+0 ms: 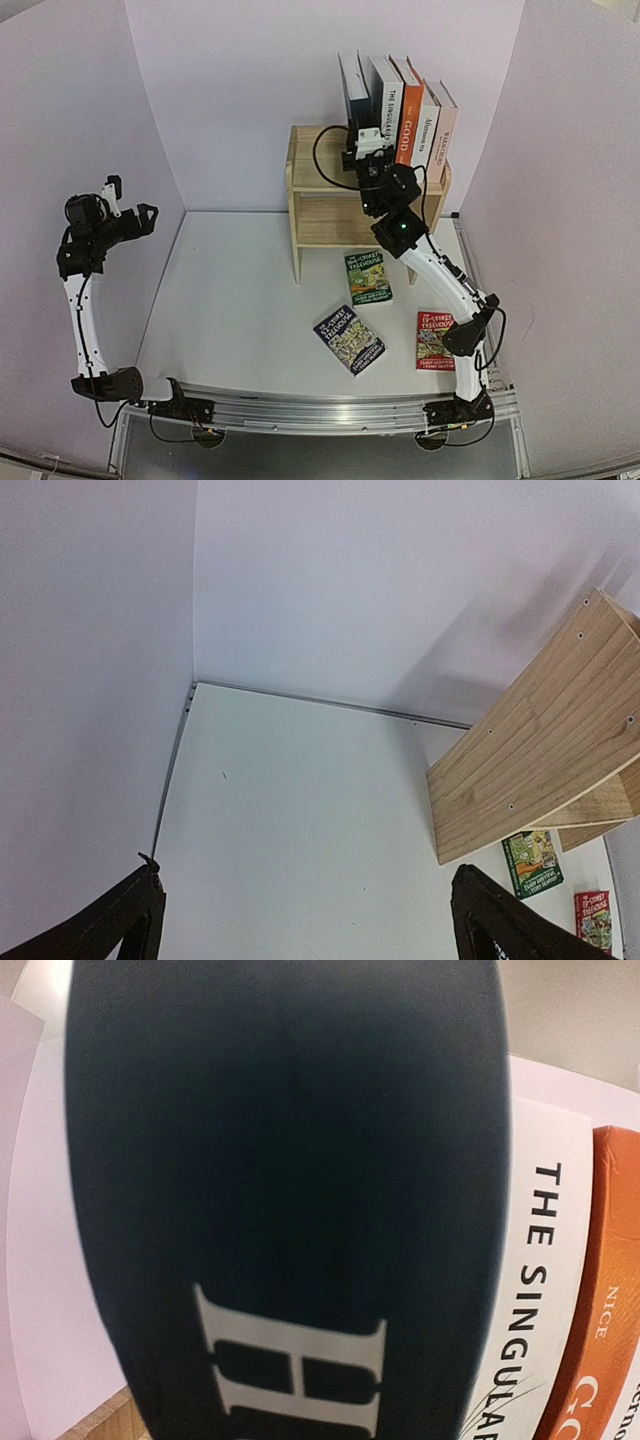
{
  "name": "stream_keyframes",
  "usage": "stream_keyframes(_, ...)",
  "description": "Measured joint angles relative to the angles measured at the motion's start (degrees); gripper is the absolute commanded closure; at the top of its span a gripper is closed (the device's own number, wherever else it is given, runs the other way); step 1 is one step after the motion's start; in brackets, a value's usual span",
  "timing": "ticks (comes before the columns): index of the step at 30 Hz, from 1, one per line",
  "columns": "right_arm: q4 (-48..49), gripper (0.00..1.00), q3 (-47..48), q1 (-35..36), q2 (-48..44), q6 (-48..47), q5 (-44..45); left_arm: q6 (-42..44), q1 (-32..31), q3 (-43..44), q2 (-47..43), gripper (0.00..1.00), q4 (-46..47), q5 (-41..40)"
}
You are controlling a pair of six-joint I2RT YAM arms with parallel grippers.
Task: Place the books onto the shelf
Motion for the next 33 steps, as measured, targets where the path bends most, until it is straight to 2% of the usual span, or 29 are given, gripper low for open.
stream_keyframes(4, 1.0, 0.53, -0.1, -0.1, 0.0, 0.6, 0.4, 0.0, -0.1, 0.0, 0.0, 0.0, 0.0, 0.0)
stream_keyframes(7, 2.0, 0.49, -0.3, -0.1, 0.0, 0.9, 0.4, 0.1, -0.1, -0.2, 0.0, 0.0, 0.0, 0.0)
stream_keyframes(14, 7.0, 0.48, -3.3, -0.1, -0.2, 0.8, 1.3, 0.8, -0.1, -1.1, -0.1, 0.0, -0.6, 0.0)
stream_keyframes(26, 16.6, 0.49, -17.9, 0.2, -6.7, 0.0, 1.8, 1.5, -0.2, -1.9, -0.1, 0.0, -1.0, 1.6)
stream_keyframes(28, 18.6, 0.5, -18.7, 0.4, -7.5, -0.6, 2.1, 1.5, -0.2, -1.9, -0.1, 0.0, -1.0, 1.9)
stream_keyframes(33, 22.1, 0.69, -18.6, 1.1, -8.1, -2.3, 3.2, 1.6, -0.2, -1.9, -0.1, 0.0, -1.0, 2.8)
